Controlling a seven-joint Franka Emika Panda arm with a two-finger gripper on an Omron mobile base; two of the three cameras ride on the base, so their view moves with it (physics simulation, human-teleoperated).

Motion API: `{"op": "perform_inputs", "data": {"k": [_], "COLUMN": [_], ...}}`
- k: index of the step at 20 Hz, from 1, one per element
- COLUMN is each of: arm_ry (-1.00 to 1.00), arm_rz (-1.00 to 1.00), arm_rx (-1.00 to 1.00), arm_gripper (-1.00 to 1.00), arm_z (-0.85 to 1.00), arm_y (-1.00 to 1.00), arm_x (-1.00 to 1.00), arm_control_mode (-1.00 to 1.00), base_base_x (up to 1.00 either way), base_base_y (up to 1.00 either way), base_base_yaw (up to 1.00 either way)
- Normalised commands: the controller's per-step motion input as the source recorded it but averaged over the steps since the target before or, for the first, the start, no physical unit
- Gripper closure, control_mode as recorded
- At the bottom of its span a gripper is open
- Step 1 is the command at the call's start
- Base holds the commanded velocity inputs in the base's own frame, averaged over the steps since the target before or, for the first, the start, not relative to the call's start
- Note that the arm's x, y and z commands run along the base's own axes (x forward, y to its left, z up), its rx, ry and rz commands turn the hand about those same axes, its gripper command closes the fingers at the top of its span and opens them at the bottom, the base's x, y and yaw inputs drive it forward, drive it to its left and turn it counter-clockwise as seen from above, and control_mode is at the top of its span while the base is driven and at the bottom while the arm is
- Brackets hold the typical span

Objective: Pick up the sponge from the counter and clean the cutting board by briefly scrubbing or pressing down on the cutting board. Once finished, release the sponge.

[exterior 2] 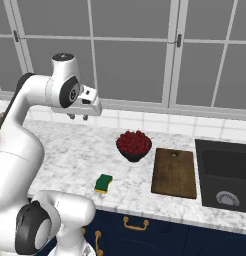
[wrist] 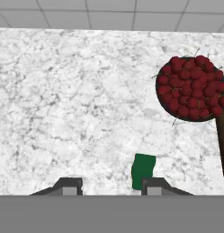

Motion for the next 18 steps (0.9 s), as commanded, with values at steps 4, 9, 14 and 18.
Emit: {"op": "perform_inputs", "data": {"k": [4, 9, 14, 18], "arm_ry": [0.04, 0.01, 0.00, 0.00], "arm_rz": [0.03, -0.01, -0.09, -0.05], "arm_rx": [0.00, 0.05, 0.05, 0.10], "arm_gripper": [-1.00, -1.00, -1.00, -1.00], "arm_z": [-0.01, -0.10, -0.31, -0.47], "arm_y": [0.06, -0.43, -0.37, -0.05], "arm_x": [-0.06, -0.46, -0.84, -0.74], "arm_control_mode": [-1.00, -1.00, -1.00, -1.00], "base_base_x": [0.00, 0.00, 0.00, 0.00], "base_base_y": [0.00, 0.00, 0.00, 0.00], "base_base_yaw": [0.00, 0.00, 0.00, 0.00]}}
